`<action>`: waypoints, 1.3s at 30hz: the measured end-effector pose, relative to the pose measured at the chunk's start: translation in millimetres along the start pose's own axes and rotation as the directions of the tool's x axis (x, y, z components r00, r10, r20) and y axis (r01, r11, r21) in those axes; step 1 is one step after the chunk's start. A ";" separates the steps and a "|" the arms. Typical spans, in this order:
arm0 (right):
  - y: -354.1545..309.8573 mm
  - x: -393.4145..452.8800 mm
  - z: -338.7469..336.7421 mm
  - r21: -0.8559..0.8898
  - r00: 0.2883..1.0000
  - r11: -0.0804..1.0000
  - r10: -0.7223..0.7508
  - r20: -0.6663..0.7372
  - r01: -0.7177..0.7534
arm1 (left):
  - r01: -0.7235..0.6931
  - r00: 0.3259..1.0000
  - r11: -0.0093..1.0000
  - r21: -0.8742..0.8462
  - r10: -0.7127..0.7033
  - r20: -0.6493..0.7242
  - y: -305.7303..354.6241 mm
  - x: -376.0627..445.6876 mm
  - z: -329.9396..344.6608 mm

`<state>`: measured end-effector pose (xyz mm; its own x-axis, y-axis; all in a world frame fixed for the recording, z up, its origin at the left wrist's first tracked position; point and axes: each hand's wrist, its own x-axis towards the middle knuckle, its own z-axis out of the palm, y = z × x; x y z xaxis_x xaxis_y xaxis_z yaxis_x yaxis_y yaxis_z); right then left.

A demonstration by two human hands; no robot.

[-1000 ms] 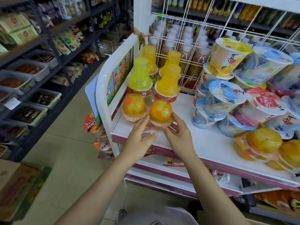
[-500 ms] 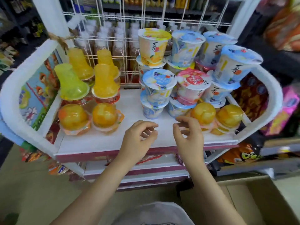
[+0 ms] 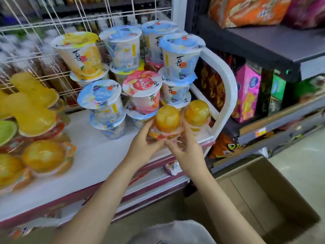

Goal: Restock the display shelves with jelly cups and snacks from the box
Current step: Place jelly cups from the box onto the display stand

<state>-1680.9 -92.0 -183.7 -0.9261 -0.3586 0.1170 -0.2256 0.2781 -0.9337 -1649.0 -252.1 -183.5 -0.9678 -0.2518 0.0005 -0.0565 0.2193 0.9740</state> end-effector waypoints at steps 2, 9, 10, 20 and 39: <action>1.5 4.7 -0.1 0.031 1.000 1.000 0.003 0.011 -0.003 | 0.010 1.000 1.000 -0.012 -0.010 -0.011 1.4 1.4 -0.9; -0.6 4.6 -0.2 0.106 1.000 0.994 0.019 0.003 -0.019 | 0.019 0.996 1.000 0.020 -0.017 -0.088 -0.4 -10.2 -8.1; -1.4 3.4 1.3 0.125 1.000 0.992 0.027 0.010 -0.028 | 0.024 0.994 1.000 0.015 -0.023 -0.106 -1.5 -14.3 -10.3; -17.3 -10.7 59.4 0.143 0.979 0.989 -0.002 0.204 -0.028 | 0.073 0.955 0.997 -0.017 -0.075 -0.285 -14.5 -70.4 -70.9; -59.9 -18.1 139.2 0.086 0.938 0.995 -0.076 0.337 0.050 | 0.121 0.626 0.890 -0.440 -0.412 -0.662 -28.7 -138.5 -138.5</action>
<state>-1608.5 -226.2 -177.1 -0.7497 -0.6584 0.0668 -0.2450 0.1823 -0.9522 -1479.3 -354.1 -180.2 -0.4204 -0.8719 -0.2510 -0.0595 -0.2496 0.9665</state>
